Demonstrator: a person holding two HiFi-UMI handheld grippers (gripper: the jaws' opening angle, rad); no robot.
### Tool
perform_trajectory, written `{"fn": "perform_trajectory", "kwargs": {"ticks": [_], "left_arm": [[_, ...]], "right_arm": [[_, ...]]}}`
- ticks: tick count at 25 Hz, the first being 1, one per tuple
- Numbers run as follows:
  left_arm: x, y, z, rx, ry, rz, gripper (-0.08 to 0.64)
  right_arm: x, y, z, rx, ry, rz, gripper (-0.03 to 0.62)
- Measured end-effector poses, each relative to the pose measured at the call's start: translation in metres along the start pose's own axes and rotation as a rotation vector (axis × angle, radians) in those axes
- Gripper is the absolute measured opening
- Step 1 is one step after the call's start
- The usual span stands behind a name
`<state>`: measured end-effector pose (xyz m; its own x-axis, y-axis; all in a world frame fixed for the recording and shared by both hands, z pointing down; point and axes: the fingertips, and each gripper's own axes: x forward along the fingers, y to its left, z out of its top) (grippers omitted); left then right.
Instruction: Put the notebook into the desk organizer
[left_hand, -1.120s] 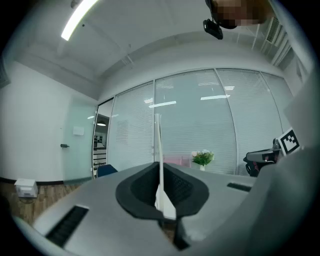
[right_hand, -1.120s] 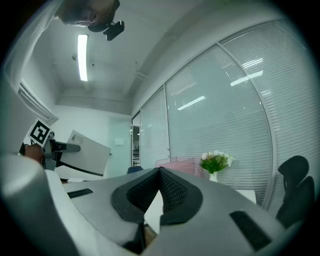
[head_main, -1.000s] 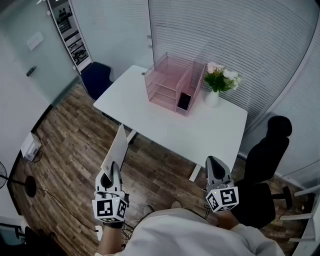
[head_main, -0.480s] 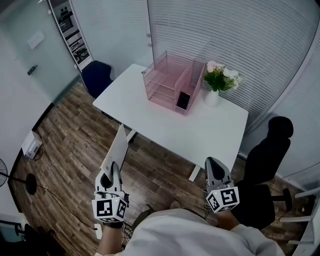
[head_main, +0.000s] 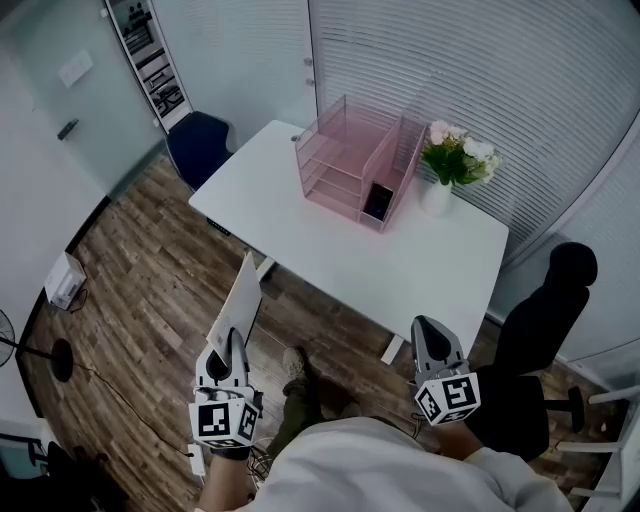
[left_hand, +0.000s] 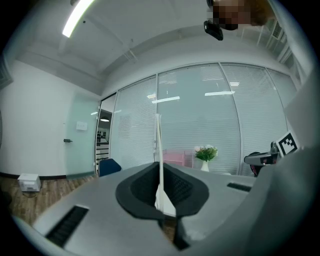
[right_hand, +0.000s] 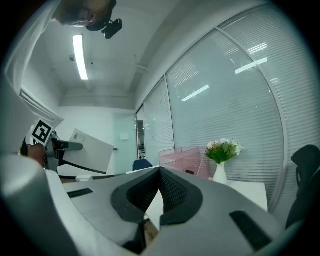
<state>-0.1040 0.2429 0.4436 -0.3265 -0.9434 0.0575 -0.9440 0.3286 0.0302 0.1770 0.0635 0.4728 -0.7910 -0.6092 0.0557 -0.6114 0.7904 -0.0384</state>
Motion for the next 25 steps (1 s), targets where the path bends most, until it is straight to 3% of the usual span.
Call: {"fn": "perform_trajectory", "kwargs": {"ticks": [9,16,21,25], "left_arm": [[0.113,0.05,-0.008,-0.047,-0.004,-0.087,0.017],[0.213,0.088,0.018,-0.033,-0.008,-0.215,0.015],[0.268,0.111,0.034,-0.018,-0.021,-0.287,0.015],[0.295,0.105,0.039,-0.012,-0.018,-0.304,0.017]], "right_arm": [[0.105,0.0,0.012,-0.042,0.019,-0.063,0.012],[0.204,0.011,0.044,-0.044,-0.008,-0.125,0.012],[0.252,0.024,0.04,-0.011,-0.011,-0.155,0.012],[0.267,0.012,0.028,0.006,0.022,-0.161,0.012]]}}
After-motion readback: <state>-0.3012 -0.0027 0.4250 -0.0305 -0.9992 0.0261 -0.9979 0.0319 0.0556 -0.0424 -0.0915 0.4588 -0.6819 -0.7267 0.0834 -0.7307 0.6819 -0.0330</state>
